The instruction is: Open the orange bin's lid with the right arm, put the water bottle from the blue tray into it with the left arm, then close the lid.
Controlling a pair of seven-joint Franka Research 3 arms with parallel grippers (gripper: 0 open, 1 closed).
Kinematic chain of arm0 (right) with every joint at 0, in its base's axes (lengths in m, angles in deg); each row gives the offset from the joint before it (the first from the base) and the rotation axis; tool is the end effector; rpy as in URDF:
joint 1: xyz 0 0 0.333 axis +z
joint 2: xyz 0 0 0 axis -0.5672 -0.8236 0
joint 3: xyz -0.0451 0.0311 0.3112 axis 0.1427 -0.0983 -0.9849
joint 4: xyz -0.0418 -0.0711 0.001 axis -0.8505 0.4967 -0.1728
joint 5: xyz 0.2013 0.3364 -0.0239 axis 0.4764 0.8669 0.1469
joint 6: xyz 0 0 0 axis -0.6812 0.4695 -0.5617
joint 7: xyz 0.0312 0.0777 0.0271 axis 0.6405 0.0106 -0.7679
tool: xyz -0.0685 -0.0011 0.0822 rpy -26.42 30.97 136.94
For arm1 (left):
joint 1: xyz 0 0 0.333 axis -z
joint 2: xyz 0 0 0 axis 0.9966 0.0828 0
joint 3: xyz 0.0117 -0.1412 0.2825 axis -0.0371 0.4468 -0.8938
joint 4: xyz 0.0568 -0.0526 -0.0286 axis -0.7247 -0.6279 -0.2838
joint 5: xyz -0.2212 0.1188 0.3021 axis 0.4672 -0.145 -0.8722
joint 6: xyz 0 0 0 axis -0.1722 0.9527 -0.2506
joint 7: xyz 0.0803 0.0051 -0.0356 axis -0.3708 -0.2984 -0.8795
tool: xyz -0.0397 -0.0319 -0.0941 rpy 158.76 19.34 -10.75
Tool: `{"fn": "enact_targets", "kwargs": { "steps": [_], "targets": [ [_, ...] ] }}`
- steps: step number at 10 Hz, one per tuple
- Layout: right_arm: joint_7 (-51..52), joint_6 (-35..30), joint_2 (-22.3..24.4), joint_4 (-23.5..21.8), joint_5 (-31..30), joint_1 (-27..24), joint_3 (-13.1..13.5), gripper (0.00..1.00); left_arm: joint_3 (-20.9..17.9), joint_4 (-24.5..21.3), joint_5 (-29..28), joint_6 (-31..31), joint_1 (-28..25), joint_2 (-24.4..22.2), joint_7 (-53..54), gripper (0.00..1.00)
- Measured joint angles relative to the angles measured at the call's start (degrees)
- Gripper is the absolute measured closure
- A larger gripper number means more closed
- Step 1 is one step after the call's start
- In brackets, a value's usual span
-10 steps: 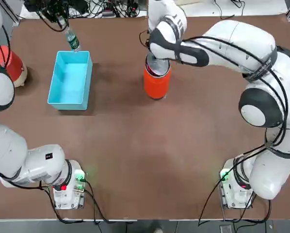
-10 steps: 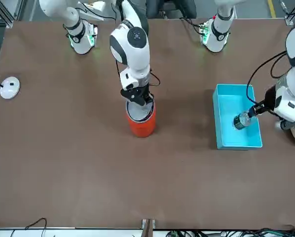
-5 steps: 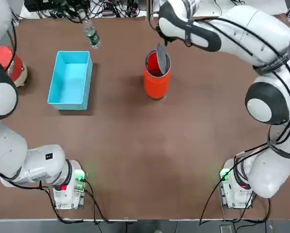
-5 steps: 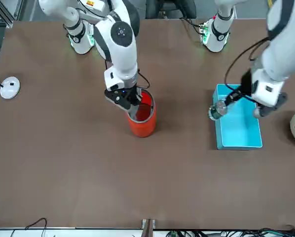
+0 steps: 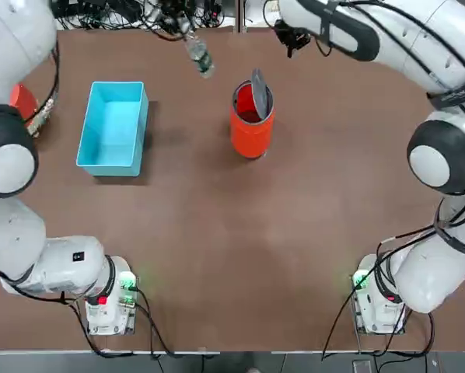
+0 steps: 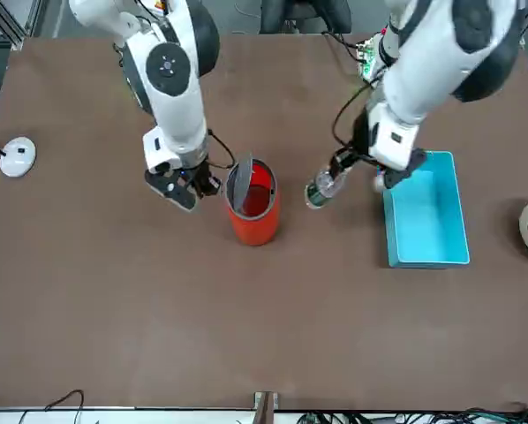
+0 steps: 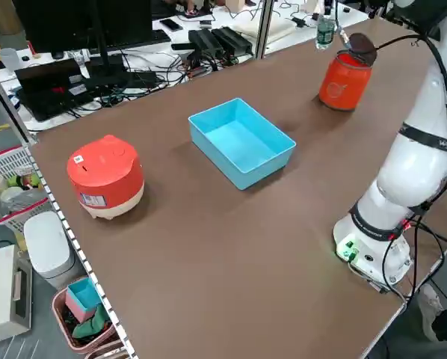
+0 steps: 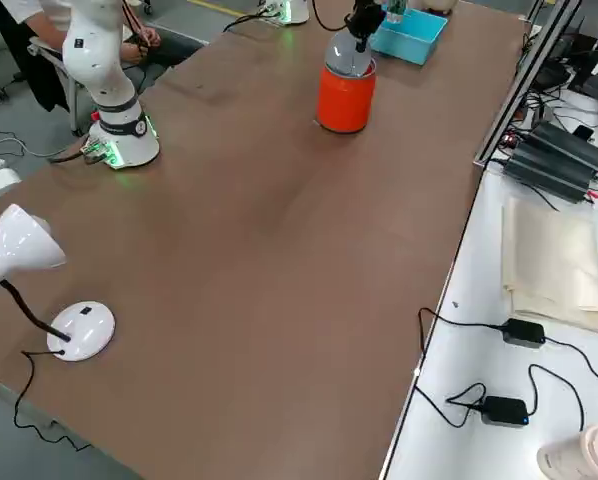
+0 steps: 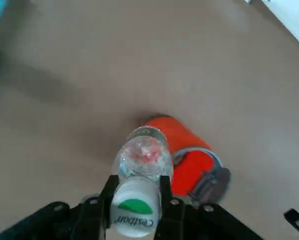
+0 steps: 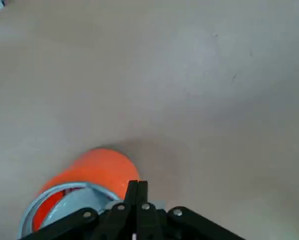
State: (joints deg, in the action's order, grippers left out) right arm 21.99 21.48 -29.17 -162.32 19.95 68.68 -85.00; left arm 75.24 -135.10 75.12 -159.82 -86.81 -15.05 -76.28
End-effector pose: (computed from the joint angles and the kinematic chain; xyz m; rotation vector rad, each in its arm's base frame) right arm 0.5553 0.3580 0.5050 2.9926 -0.6905 0.0757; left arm 0.5338 -0.3381 0.5661 2.7209 0.7569 -0.1089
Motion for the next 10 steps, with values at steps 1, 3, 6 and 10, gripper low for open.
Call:
{"fn": "enact_targets", "kwargs": {
  "steps": [1, 3, 6, 10],
  "targets": [
    [0.16, -0.22, 0.05, -0.01, 0.01, -0.18, -0.01, 0.98, 0.01, -0.05, -2.44, -2.88, 3.86, 1.98, -4.95, 0.63],
    [0.19, -0.32, 0.07, -0.03, 0.01, -0.18, -0.14, 0.98, 0.05, -0.05, -7.67, -6.74, 9.61, 6.04, -12.30, 0.63],
    [0.20, -0.36, 0.08, -0.06, 0.01, -0.18, -0.25, 0.98, 0.04, 0.42, -8.07, -7.63, 11.54, 7.49, -12.65, 0.63],
    [0.20, -0.36, 0.08, -0.07, 0.01, -0.18, -0.30, 0.98, 0.03, 0.41, -8.08, -8.85, 13.11, 9.09, -12.76, 0.61]
  ]
}}
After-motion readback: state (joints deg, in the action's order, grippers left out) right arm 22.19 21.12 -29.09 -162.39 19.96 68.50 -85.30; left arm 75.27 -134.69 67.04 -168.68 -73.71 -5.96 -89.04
